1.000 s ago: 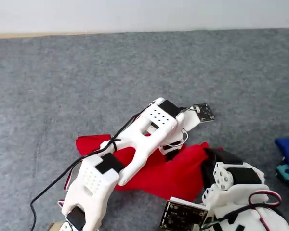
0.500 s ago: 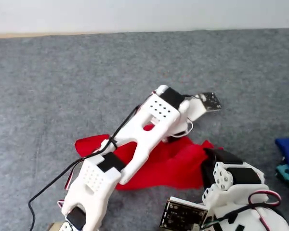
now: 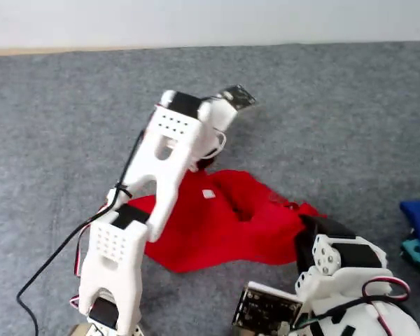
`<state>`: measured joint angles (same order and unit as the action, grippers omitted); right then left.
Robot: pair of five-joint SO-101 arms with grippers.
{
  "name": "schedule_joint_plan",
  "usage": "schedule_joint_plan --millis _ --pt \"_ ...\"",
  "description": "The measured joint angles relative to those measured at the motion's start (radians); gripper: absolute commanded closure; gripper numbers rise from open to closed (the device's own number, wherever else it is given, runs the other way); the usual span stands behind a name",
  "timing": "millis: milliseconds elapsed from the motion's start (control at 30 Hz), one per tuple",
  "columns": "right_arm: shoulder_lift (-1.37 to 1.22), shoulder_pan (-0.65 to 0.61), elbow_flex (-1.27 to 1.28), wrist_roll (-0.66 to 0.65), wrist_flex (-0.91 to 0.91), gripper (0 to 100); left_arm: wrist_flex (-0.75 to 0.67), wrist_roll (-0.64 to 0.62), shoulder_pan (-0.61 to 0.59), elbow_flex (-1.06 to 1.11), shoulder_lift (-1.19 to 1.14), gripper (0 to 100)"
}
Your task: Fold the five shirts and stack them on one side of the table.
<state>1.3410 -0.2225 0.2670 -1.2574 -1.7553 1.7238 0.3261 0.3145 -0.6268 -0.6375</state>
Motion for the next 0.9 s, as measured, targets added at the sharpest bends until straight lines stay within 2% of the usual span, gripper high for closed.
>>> schedule_joint_plan --millis 333,533,733,900 --pt "0.000 0.157 0.048 0.002 0.005 98.8 0.000 -0.032 -0.140 0.000 0.308 100" --pt "0.000 0.259 0.150 0.101 0.130 98.8 0.005 -0.120 -0.233 0.000 0.459 100" --pt "-0.072 0.272 0.189 0.316 0.215 98.8 0.008 -0.157 -0.281 0.000 0.618 100" --pt "-0.250 0.272 0.118 0.572 0.235 98.8 0.009 -0.161 -0.290 -0.003 0.736 100"
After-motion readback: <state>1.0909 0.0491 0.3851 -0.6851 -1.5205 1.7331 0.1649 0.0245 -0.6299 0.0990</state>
